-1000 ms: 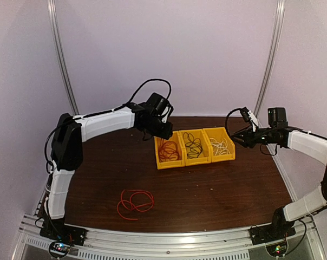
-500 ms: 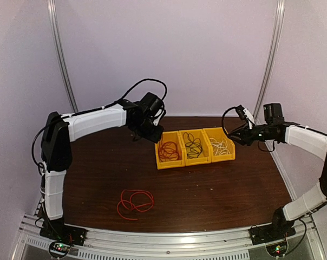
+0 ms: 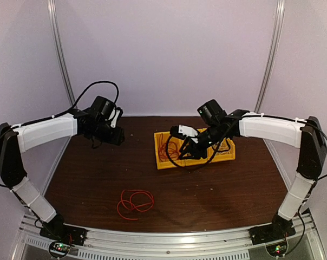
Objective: Untangle the cables
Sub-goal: Place the untangled cable in the bin, then pick up the untangled cable from the corner of the board.
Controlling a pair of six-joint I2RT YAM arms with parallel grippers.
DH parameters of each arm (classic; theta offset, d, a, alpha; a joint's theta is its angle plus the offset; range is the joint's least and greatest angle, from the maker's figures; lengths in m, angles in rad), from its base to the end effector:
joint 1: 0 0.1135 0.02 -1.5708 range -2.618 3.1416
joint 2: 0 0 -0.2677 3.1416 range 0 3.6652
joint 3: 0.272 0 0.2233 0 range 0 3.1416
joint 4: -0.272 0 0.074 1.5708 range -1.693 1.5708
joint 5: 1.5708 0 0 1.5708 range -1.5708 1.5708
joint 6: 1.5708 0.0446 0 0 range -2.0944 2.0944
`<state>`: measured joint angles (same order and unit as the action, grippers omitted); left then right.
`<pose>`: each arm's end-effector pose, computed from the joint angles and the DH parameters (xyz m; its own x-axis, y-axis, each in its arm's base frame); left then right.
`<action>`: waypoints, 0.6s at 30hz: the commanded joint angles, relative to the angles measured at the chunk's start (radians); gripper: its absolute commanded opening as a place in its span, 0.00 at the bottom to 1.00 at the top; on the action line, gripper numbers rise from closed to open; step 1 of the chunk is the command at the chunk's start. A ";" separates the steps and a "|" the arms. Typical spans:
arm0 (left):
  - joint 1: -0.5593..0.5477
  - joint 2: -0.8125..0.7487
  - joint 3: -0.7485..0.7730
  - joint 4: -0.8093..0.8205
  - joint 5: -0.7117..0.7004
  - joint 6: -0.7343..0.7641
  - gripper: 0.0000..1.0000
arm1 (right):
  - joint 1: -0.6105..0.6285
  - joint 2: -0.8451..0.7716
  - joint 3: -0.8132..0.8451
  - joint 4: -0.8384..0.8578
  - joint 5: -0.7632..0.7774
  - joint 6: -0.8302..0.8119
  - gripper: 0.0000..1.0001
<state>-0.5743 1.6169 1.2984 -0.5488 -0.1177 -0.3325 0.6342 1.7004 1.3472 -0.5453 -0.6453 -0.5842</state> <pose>0.2815 -0.1759 0.2803 -0.7605 0.1060 -0.6407 0.2407 0.9623 -0.1265 0.2624 0.2263 0.2751 -0.0982 -0.6192 -0.7790 -0.9942 0.0960 0.0490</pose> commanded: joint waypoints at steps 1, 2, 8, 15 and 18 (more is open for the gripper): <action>0.028 -0.105 -0.154 0.140 0.065 -0.036 0.49 | 0.144 0.105 0.105 -0.103 0.069 -0.068 0.33; 0.031 -0.120 -0.176 0.148 0.067 -0.039 0.49 | 0.171 0.135 0.133 -0.113 0.064 -0.070 0.33; 0.052 -0.170 -0.308 0.190 0.108 -0.056 0.49 | 0.341 0.293 0.286 -0.203 0.073 -0.145 0.33; 0.068 -0.211 -0.381 0.209 0.118 -0.051 0.49 | 0.465 0.438 0.395 -0.263 0.090 -0.192 0.41; 0.074 -0.226 -0.387 0.209 0.118 -0.039 0.49 | 0.490 0.485 0.421 -0.241 0.106 -0.167 0.41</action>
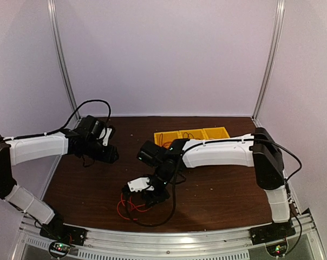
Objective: Untangle the cables
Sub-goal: Pick up the untangled cable from the corner of the board.
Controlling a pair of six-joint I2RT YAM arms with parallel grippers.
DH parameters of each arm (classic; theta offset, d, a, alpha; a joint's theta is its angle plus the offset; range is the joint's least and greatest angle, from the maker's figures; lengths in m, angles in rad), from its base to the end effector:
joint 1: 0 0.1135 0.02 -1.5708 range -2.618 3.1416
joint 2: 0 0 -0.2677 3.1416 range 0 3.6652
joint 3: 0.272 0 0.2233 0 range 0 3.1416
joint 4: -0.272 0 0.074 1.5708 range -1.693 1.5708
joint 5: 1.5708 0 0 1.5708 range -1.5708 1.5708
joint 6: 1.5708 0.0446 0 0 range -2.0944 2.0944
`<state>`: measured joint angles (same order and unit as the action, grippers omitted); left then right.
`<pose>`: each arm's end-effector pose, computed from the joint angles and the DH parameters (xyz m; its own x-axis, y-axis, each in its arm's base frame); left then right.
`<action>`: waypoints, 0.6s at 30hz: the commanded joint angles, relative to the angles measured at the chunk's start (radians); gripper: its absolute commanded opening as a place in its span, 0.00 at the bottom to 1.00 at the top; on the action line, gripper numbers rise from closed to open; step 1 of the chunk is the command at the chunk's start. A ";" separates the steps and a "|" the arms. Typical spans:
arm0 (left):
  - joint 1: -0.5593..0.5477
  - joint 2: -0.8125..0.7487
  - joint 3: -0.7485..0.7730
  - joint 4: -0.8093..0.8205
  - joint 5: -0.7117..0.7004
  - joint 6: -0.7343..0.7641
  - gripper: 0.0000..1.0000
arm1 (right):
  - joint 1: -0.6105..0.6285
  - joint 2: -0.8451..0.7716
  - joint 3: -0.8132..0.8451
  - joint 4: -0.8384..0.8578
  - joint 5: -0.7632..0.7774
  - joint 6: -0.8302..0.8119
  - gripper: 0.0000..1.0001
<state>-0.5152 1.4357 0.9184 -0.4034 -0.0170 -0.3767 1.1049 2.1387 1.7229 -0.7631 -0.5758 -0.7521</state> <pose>0.2374 -0.1335 0.2301 -0.8221 0.0428 -0.5678 0.1950 0.9580 -0.2101 0.1704 0.3929 0.2042 0.2726 -0.7334 -0.6227 -0.8991 -0.4246 0.1065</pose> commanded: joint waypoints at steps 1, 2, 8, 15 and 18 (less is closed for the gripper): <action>0.016 -0.049 -0.010 0.062 0.044 0.008 0.49 | 0.024 0.061 0.055 -0.020 0.038 0.009 0.41; 0.017 -0.051 -0.011 0.063 0.050 0.012 0.49 | 0.027 0.075 0.065 -0.013 0.042 0.020 0.41; 0.020 -0.071 -0.024 0.072 0.070 0.035 0.49 | 0.029 0.095 0.146 -0.040 0.055 0.063 0.00; 0.020 -0.148 -0.086 0.175 0.142 0.038 0.48 | 0.021 -0.045 0.282 -0.122 0.076 0.037 0.00; 0.020 -0.209 -0.111 0.187 0.134 0.018 0.47 | 0.002 -0.064 0.297 -0.162 0.101 0.001 0.00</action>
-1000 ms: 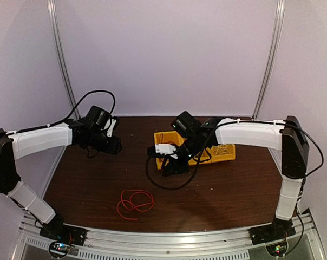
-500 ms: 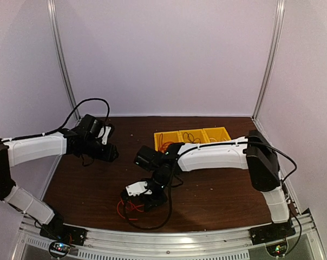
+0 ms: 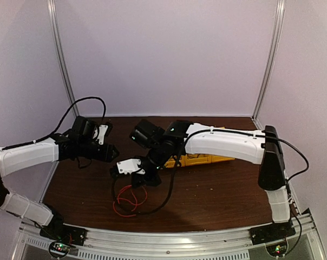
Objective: Untangle the cables
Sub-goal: Pick up the untangled cable from the corner of the board, then pull the untangled cable.
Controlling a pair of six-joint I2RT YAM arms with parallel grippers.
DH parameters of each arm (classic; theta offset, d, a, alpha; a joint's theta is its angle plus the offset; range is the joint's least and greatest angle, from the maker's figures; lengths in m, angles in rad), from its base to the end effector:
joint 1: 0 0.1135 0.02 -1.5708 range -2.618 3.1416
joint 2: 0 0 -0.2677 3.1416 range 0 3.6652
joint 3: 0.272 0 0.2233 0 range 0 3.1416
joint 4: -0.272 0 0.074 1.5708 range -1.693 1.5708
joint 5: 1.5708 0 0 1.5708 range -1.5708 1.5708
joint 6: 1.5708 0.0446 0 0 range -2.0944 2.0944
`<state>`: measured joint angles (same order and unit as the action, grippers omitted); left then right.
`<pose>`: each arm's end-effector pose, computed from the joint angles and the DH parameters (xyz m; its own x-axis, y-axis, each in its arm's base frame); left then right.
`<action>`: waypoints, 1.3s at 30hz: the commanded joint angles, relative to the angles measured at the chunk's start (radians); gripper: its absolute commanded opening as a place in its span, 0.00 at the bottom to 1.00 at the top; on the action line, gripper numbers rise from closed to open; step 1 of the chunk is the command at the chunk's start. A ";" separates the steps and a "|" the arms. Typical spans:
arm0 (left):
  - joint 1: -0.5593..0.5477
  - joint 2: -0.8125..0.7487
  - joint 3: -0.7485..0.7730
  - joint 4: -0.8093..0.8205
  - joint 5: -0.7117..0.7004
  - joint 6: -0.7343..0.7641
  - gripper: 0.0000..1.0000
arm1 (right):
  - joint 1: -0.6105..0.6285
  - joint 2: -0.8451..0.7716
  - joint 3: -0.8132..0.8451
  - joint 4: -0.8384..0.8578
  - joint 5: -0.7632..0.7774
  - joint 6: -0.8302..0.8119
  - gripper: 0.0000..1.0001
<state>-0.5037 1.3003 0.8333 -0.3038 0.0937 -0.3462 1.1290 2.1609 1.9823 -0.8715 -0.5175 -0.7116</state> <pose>0.2191 -0.1255 0.2457 -0.7570 0.0315 -0.6527 0.3003 0.9039 -0.3047 0.1713 0.4139 0.2589 0.3009 -0.6912 -0.6570 -0.9169 -0.3992 0.0001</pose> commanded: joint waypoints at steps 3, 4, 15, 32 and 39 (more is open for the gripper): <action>0.008 -0.156 -0.062 0.097 0.015 -0.032 0.47 | -0.079 -0.077 0.045 -0.042 -0.023 -0.009 0.00; 0.008 -0.185 -0.077 0.097 0.015 -0.048 0.46 | -0.101 -0.071 0.053 -0.031 -0.067 0.010 0.00; -0.087 -0.303 -0.266 0.093 0.206 -0.229 0.37 | -0.275 -0.063 -0.083 0.179 -0.273 0.211 0.00; -0.421 -0.107 -0.390 0.463 -0.016 0.052 0.37 | -0.395 -0.001 -0.136 0.287 -0.457 0.373 0.00; -0.424 0.060 -0.348 0.483 -0.070 0.124 0.36 | -0.417 0.013 -0.134 0.298 -0.473 0.390 0.00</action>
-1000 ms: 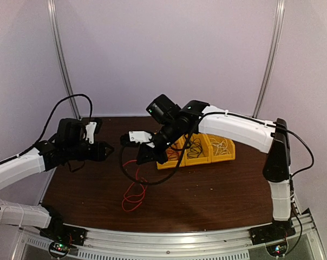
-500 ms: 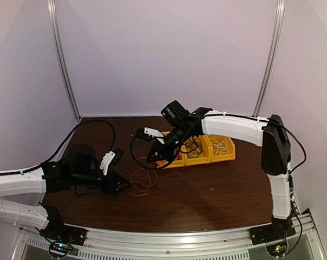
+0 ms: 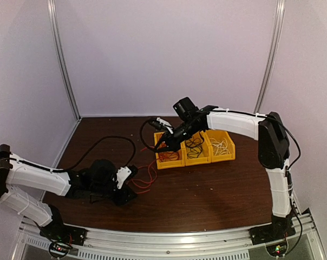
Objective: Untangle the cables
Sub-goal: Pull the untangled cable.
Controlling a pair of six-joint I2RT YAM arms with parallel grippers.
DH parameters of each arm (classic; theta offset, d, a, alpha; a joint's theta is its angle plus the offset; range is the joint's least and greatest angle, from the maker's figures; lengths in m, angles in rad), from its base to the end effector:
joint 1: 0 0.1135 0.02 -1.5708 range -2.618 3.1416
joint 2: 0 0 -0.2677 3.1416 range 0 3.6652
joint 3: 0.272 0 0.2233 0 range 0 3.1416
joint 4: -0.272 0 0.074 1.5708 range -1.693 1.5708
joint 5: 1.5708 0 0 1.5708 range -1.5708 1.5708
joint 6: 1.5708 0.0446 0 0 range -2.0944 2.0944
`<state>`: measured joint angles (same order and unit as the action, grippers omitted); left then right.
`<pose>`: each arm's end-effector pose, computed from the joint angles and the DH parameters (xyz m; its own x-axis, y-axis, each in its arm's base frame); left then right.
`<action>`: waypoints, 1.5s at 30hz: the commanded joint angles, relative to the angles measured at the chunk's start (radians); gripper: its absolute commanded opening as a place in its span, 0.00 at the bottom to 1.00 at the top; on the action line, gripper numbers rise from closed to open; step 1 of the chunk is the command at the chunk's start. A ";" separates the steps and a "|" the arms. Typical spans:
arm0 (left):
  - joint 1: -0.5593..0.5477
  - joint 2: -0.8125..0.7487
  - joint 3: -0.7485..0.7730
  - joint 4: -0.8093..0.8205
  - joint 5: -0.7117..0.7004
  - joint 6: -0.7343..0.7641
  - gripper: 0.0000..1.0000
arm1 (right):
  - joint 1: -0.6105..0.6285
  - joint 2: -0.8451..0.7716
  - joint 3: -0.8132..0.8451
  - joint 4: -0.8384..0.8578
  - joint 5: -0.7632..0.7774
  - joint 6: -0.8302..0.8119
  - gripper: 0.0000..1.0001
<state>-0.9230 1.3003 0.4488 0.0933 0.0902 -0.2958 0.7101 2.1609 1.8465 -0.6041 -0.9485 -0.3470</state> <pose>0.1303 -0.1789 0.1678 -0.6399 0.3645 -0.6765 0.6765 0.6848 -0.2709 0.3197 0.3226 0.2470 -0.3103 -0.5282 -0.7904 -0.9140 -0.0629 0.4008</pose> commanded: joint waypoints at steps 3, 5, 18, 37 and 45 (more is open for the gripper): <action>-0.005 0.118 0.065 0.082 -0.075 0.100 0.36 | 0.003 0.021 0.007 0.030 -0.056 0.030 0.01; -0.005 0.137 0.070 0.107 -0.109 0.118 0.37 | 0.003 0.027 0.012 0.027 -0.062 0.034 0.01; -0.005 0.345 0.179 0.119 0.018 0.252 0.24 | -0.023 0.045 0.034 0.026 -0.088 0.061 0.02; -0.035 -0.281 0.178 -0.113 -0.329 0.177 0.00 | -0.276 -0.178 0.184 -0.135 -0.078 -0.011 0.00; 0.256 -0.454 0.272 -0.260 -0.427 0.142 0.00 | -0.611 -0.362 -0.012 0.029 0.038 0.064 0.00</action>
<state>-0.7486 0.8494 0.6682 -0.0582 -0.2409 -0.1352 0.2531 1.8496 1.9205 -0.6666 -0.9852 -0.3363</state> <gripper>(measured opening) 0.017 0.012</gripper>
